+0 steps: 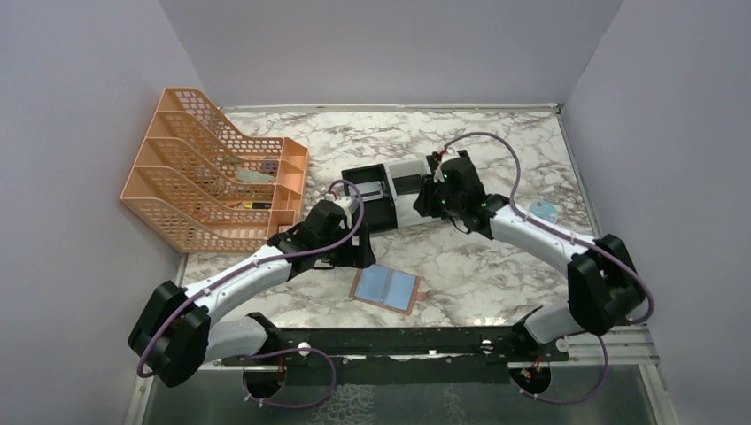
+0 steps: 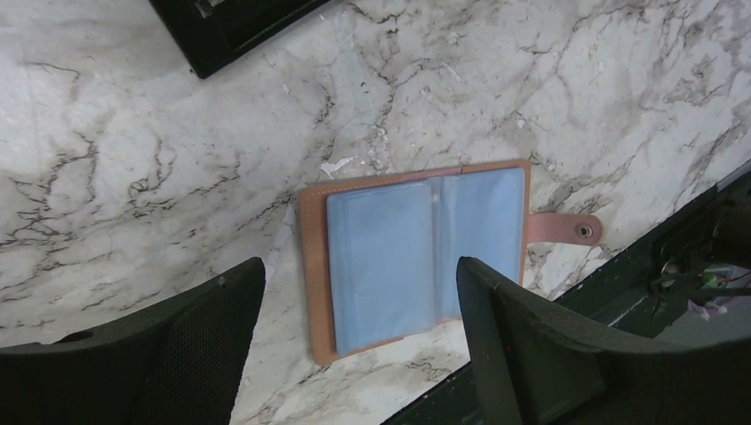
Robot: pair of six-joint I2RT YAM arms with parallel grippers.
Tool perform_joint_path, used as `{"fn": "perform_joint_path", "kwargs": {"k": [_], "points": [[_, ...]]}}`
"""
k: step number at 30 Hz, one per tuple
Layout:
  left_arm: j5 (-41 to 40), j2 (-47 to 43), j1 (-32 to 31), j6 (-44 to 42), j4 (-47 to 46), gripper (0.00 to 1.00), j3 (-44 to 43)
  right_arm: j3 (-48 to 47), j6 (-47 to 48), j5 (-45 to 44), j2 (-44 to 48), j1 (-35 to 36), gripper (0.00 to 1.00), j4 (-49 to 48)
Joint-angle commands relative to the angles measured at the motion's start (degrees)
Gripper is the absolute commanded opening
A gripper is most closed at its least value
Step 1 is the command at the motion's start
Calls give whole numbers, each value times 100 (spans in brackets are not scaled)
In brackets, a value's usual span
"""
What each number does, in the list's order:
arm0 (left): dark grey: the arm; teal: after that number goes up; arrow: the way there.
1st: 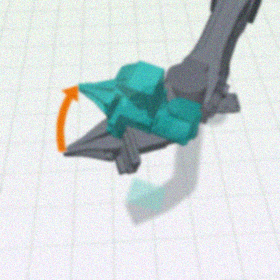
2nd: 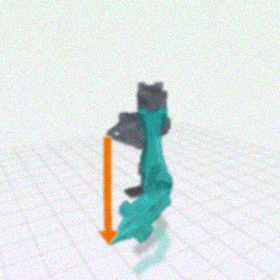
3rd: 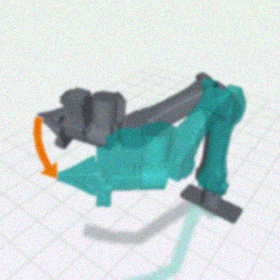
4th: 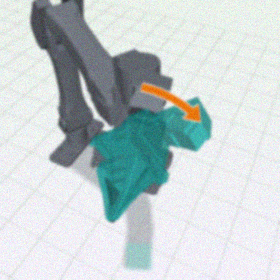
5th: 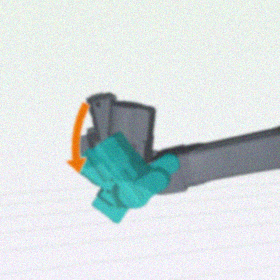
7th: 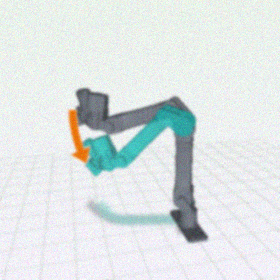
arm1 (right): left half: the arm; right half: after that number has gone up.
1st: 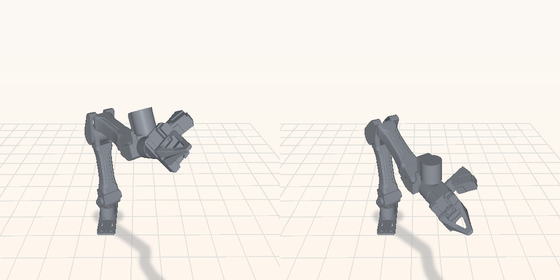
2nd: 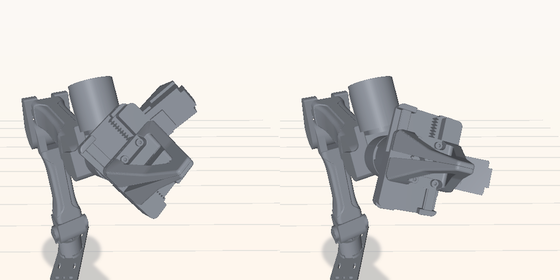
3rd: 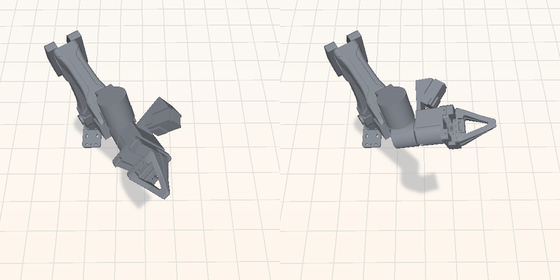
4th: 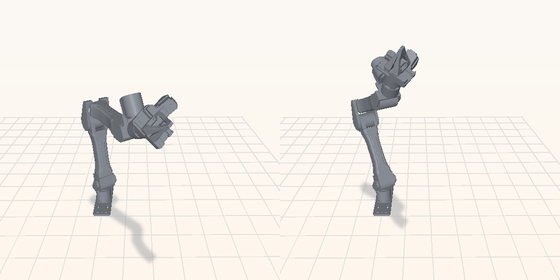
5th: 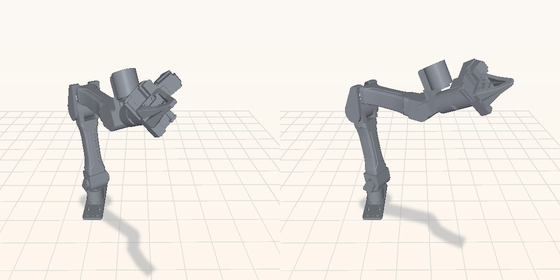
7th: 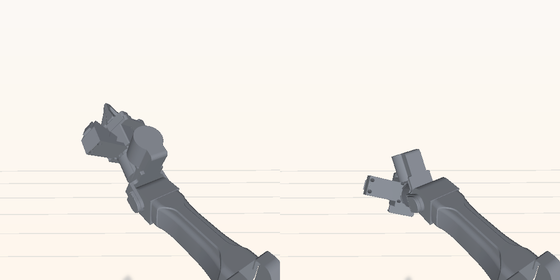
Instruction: Take the credit cards out of the card holder
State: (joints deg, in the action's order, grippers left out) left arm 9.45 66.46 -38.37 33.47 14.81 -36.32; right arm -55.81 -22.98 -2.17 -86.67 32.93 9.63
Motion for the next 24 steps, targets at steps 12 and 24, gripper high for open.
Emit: {"fn": "perform_joint_path", "kwargs": {"k": [12,24], "points": [[575,438,-158,69,-609,76,386,2420,-1960,1908,1560,1030,39,-564],[526,604,-345,167,-766,73,526,3105,-2632,1827,1854,1435,34,-616]]}}
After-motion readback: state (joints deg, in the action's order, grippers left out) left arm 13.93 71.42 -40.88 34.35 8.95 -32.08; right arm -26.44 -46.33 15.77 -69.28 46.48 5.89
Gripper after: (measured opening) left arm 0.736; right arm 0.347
